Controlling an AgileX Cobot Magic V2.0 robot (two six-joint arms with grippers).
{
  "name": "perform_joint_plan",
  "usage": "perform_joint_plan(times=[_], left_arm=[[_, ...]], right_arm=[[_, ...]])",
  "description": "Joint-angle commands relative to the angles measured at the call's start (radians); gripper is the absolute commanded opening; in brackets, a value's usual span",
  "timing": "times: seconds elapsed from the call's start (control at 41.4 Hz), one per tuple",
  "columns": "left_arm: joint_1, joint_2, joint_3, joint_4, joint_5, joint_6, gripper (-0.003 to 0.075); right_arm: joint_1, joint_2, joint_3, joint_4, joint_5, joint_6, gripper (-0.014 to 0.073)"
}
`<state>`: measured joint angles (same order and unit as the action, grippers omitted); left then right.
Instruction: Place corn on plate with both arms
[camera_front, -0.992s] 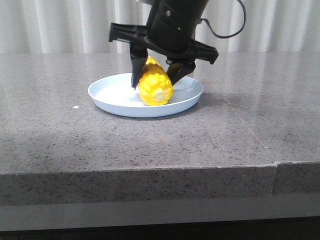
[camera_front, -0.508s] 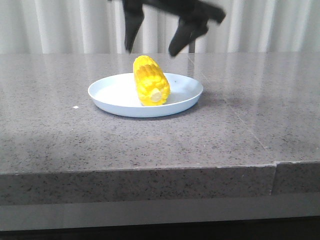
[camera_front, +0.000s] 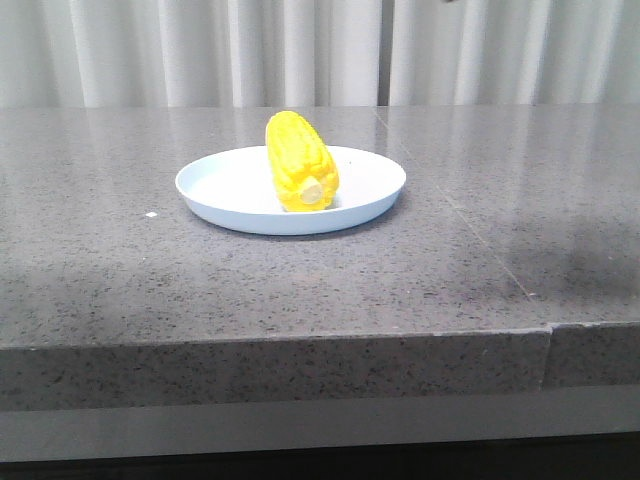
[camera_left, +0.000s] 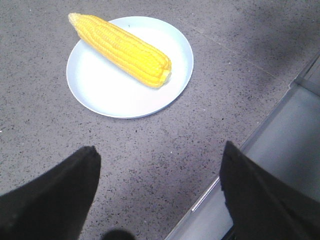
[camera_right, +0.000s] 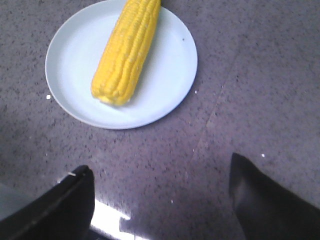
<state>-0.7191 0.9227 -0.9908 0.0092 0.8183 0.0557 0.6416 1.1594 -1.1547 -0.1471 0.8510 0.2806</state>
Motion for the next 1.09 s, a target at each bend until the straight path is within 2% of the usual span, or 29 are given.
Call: perform_joint_plan(times=[0.0,0.363,0.605,0.677,0.774,0.943,0.992,1.04,1.064], left_arm=[[-0.008,-0.012,-0.027,-0.002,-0.064,-0.010,0.0494],[-0.008,-0.012,-0.027,-0.002,-0.064,-0.010,0.0494],[-0.008,-0.012,-0.027,-0.002,-0.085,-0.010,0.0494],[-0.008,-0.012,-0.027,-0.003,-0.087,-0.010,0.0458],[-0.008,-0.012,-0.027,-0.003,-0.087,-0.010,0.0309],[-0.008,-0.012,-0.027,-0.003,-0.087,-0.010,0.0052],[-0.008,-0.012,-0.027,-0.003,-0.087,-0.010,-0.0006],[-0.008,-0.012,-0.027,-0.003,-0.087,-0.010,-0.0019],[-0.008,-0.012,-0.027,-0.003,-0.087,-0.010,-0.0020]], right_arm=[[0.000,-0.134,0.062,-0.020,-0.037,-0.014,0.0584],[0.000,-0.433,0.269,-0.018,-0.020,-0.014,0.0584],[0.000,-0.540,0.302,-0.019,-0.020,-0.014,0.0583],[0.000,-0.548,0.302,-0.019,-0.025,-0.014,0.0561],[0.000,-0.547,0.302,-0.019,-0.028,-0.014,0.0426],[0.000,-0.547,0.302,-0.019,-0.047,-0.014,0.0042],[0.000,-0.547,0.302,-0.019,-0.049,-0.014,-0.0053],[0.000,-0.547,0.302,-0.019,-0.050,-0.014,-0.0128],[0.000,-0.547,0.302,-0.019,-0.049,-0.014,-0.0116]])
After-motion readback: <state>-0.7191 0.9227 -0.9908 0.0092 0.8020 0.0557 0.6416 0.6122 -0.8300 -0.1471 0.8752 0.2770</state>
